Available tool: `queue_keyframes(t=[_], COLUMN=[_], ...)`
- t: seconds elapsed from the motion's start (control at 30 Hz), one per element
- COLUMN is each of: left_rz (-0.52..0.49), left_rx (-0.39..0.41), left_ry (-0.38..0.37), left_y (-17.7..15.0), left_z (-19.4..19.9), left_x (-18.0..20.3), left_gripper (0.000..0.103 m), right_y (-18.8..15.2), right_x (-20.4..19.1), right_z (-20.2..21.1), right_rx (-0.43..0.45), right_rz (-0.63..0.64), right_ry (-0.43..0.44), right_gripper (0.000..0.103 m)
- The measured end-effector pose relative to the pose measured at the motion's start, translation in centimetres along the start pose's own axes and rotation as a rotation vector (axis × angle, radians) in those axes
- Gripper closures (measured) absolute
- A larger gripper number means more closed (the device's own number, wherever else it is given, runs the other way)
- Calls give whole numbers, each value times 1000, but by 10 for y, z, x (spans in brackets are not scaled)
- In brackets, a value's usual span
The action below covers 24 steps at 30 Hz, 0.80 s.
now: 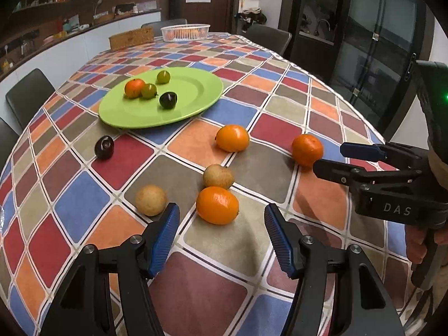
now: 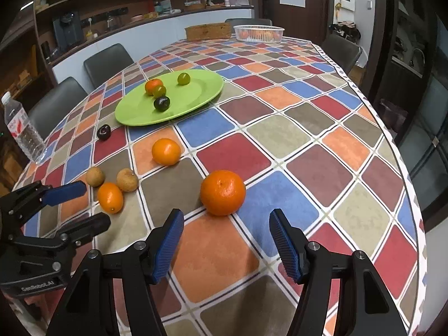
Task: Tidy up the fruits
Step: 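Close the left tool on an orange while the right tool grasps a large orange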
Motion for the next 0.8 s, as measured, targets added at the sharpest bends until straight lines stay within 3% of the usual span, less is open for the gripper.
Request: queue_keyframes(t=[0.4,0.47,0.6,0.67,0.8], left_rz=[9,13,24,26,34], left_rx=[-49,-49,-52,-44,-21], left_ry=[-25,-29,-43,-43,-48], left_y=[1,2,2,4,10], left_z=[-21,-22,-21,-18,-10], left_x=[1,0,0,0,0], left_gripper=[64,69,69,69,69], right_y=[9,9,9,9,9], right_x=[3,3,3,4,1], right_z=[-24,-26,-32,-34,-35], right_rx=[-23,-25,-38,-38,-36], right_rz=[0,-1,-4,-4,2], right_ry=[16,17,21,24,30], right_gripper=[42,47,51,59,61])
Point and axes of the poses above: each gripper's, at about its wrist camera, not at the fingertips, and z roughly against the way its jaws point, x to its right, y to its top, the point moved 9 cm from there along -z, roughly the way its jaws point, and after that the axes turned 8 degrees about y, right-handed, at the moved point
